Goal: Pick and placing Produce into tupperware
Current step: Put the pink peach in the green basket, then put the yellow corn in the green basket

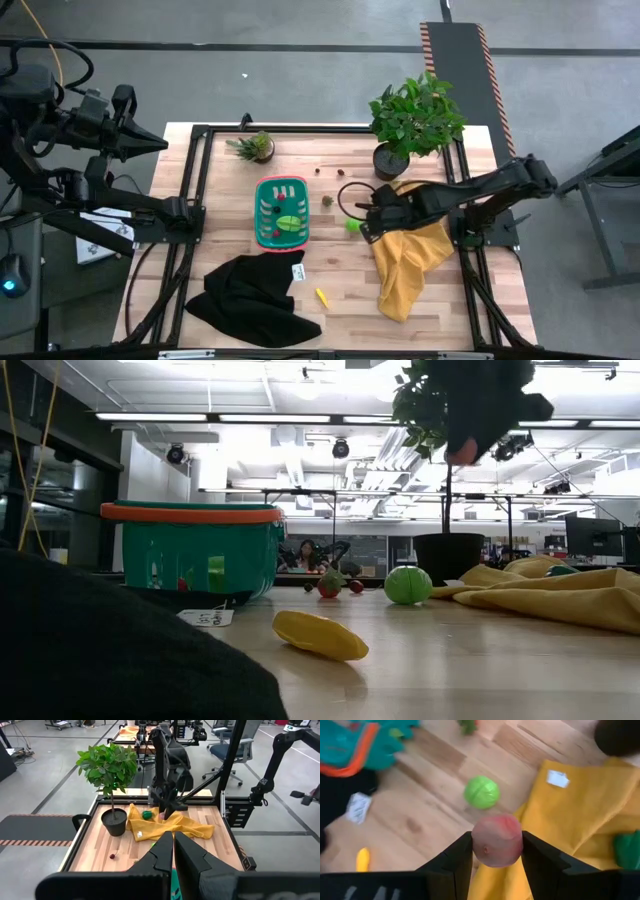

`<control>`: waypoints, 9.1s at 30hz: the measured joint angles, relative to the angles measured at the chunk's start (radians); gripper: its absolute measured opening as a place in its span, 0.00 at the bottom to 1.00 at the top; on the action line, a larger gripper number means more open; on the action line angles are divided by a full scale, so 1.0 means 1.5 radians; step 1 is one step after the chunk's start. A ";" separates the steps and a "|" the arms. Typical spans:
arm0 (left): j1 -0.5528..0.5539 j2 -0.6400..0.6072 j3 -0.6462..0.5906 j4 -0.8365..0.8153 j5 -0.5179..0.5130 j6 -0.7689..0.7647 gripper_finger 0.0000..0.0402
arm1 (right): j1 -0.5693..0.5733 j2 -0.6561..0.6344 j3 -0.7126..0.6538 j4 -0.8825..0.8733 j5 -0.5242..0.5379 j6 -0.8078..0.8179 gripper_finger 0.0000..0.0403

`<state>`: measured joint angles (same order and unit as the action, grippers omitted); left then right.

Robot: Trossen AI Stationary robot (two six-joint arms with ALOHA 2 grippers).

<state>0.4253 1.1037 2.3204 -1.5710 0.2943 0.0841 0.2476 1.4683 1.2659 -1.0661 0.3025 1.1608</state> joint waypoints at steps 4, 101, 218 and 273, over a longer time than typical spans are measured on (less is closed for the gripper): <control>0.000 0.000 0.000 0.000 -0.001 -0.021 0.02 | 0.016 -0.022 0.019 -0.001 -0.008 -0.059 0.35; 0.000 0.012 0.000 0.000 -0.069 -0.092 0.02 | -0.097 0.384 0.215 0.557 -0.139 -0.455 0.35; -0.005 0.007 -0.459 0.150 0.206 -0.020 0.02 | 0.088 0.228 0.215 0.056 -0.118 -0.236 0.42; -0.454 0.375 -0.596 0.572 -0.116 -0.042 0.32 | 0.381 -0.287 -0.194 -0.007 0.215 0.221 0.42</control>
<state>-0.2558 1.6664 1.4269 -0.7137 0.1202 0.0208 0.8185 1.0383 0.9750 -1.0762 0.6244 1.4928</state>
